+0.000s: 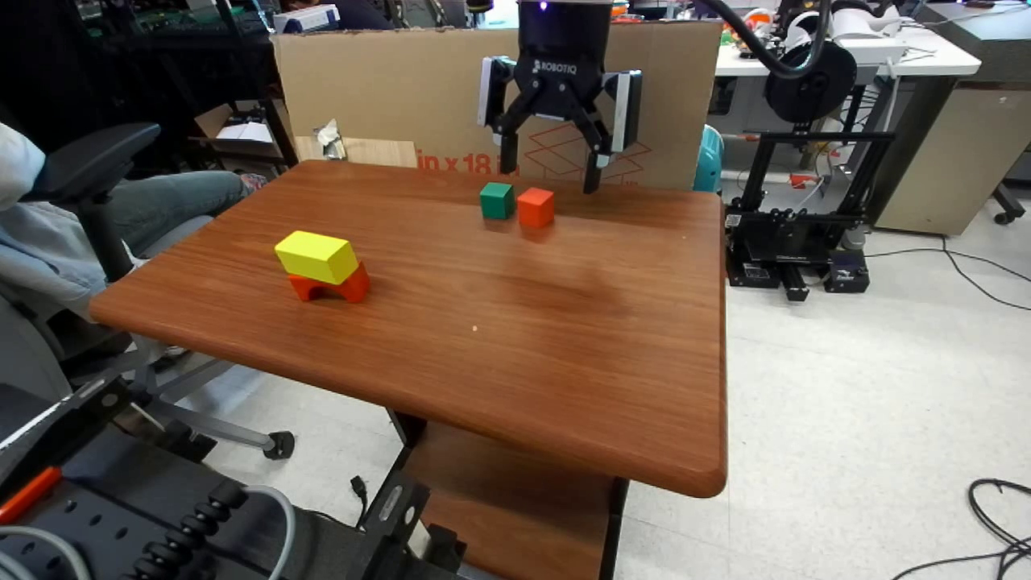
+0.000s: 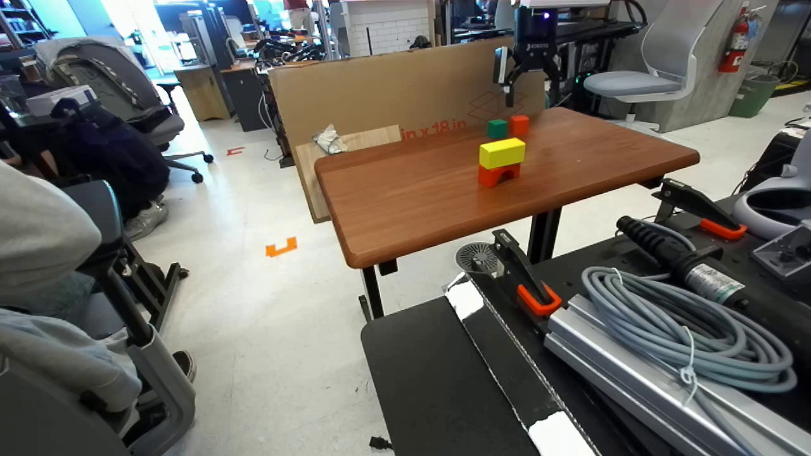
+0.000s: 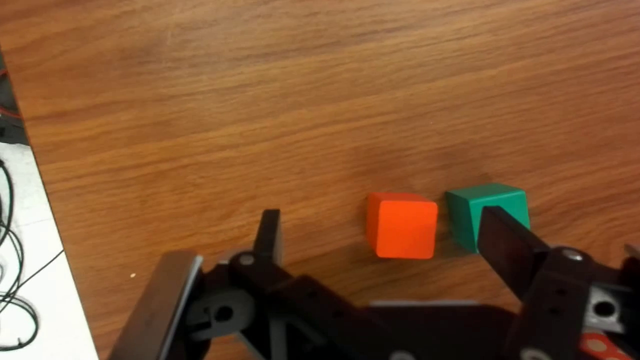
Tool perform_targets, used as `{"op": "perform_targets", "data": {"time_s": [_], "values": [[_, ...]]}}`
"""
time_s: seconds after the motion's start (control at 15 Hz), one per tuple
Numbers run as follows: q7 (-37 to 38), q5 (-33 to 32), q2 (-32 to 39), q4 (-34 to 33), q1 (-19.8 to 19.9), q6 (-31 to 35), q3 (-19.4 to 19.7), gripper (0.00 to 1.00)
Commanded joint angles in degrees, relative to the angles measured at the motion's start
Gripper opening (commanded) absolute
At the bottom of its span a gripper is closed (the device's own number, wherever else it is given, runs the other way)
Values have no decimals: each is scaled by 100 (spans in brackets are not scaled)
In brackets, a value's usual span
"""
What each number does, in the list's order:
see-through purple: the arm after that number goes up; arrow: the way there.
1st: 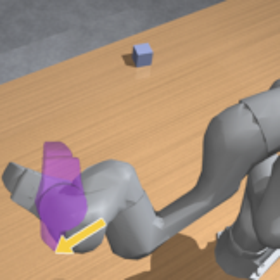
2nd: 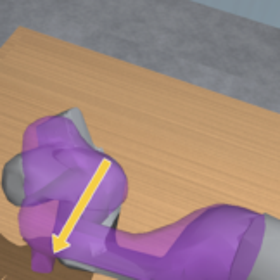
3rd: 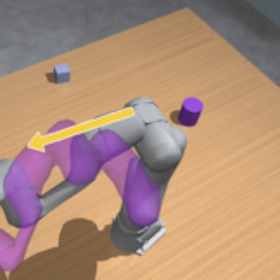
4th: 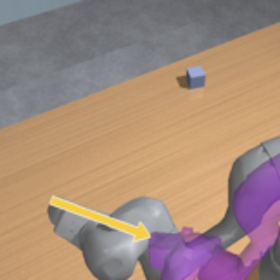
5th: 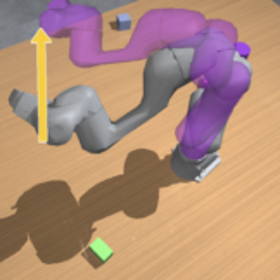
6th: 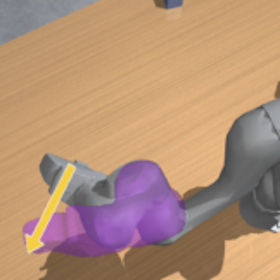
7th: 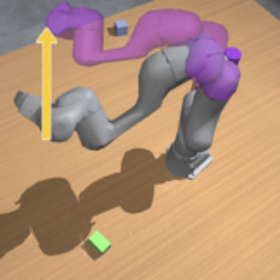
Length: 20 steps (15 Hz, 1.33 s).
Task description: Put the orange block on top of the yellow block.
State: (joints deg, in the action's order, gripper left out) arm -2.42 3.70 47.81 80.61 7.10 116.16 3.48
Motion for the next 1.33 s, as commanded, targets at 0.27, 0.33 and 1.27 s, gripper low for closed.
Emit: {"op": "perform_targets", "data": {"time_s": [0.27,0.33,1.27], "values": [[248,-100,425,-550,-4,-279,79,100],[268,-106,456,-582,-12,-281,84,100],[258,-139,645,-833,-50,-460,65,100]]}}
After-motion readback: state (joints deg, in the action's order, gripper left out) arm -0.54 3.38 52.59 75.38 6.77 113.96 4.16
